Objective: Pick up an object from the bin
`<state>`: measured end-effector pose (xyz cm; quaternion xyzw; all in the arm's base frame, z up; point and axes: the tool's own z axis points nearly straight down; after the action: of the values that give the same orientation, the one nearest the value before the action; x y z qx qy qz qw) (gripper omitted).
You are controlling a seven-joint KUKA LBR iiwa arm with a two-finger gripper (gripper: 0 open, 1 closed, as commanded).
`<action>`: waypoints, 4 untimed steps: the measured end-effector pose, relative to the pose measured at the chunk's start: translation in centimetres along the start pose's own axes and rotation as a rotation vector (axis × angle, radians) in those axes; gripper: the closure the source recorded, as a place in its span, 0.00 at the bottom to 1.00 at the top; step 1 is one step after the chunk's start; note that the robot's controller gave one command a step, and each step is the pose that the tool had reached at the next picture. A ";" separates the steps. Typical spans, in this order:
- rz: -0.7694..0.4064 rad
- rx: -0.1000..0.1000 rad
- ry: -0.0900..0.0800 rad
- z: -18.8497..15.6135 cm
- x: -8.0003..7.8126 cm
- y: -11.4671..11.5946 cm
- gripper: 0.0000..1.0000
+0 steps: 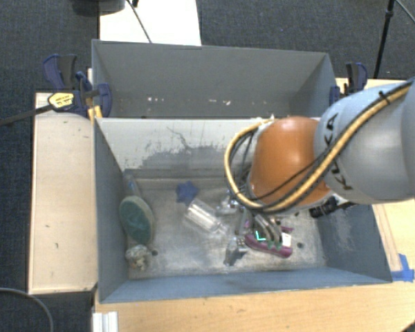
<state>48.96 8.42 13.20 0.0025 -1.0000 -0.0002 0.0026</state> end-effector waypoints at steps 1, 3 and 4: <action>0.161 -0.001 -0.013 -6.3 -3.0 -3.5 0.00; 0.136 -0.001 -0.014 6.2 -0.9 -10.2 0.00; 0.138 -0.001 -0.023 5.7 -1.2 -10.2 1.00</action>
Offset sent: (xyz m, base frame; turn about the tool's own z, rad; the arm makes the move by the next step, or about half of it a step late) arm 0.0286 -0.0339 0.0605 0.1627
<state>50.19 -1.76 7.45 -0.0663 -0.9978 -0.0007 -0.0089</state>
